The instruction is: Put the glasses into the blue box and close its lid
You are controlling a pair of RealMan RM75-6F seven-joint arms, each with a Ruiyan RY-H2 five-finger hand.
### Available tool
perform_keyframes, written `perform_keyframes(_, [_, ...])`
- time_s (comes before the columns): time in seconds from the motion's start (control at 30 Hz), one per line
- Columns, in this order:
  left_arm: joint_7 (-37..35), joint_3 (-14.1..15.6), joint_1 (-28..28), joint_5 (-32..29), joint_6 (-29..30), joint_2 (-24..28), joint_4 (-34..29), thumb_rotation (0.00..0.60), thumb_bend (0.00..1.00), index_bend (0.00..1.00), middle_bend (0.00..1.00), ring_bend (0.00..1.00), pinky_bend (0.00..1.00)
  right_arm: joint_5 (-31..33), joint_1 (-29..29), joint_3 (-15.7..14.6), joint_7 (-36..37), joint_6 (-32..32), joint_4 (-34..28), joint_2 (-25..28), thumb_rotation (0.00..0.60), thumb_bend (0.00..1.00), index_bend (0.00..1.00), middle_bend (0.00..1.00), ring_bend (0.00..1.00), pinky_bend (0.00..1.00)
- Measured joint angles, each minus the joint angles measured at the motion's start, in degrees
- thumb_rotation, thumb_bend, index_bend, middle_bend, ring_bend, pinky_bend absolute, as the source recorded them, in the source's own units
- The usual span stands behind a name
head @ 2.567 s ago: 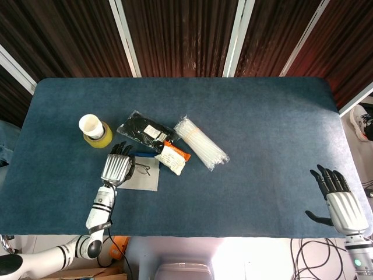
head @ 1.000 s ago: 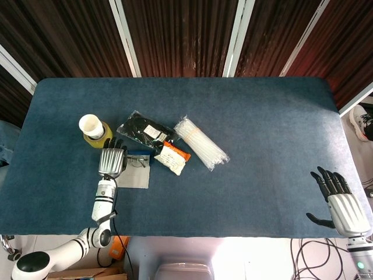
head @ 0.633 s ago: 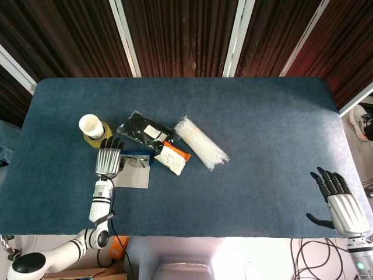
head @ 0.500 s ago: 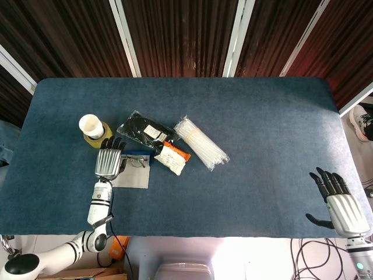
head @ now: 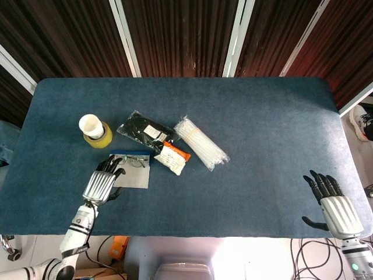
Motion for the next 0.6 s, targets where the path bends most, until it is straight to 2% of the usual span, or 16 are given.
perform_keyframes(0.27, [-0.1, 0.4, 0.6, -1.1, -1.9, -1.8, 3.9, 0.6, 0.28, 0.29, 0.05, 0.0, 0.15, -0.3, 0.3, -0.4, -0.9, -0.9, -0.2, -0.4, 0.6, 0.27, 0.0, 0.0, 0.0, 0.0])
perform_keyframes(0.6, [-0.8, -0.9, -0.2, -2.7, -4.6, -5.8, 9.9, 0.6, 0.28, 0.34, 0.05, 0.0, 0.15, 0.1, 0.5, -0.3, -1.1, -1.1, -0.1, -0.5, 0.6, 0.27, 0.0, 0.0, 0.0, 0.0])
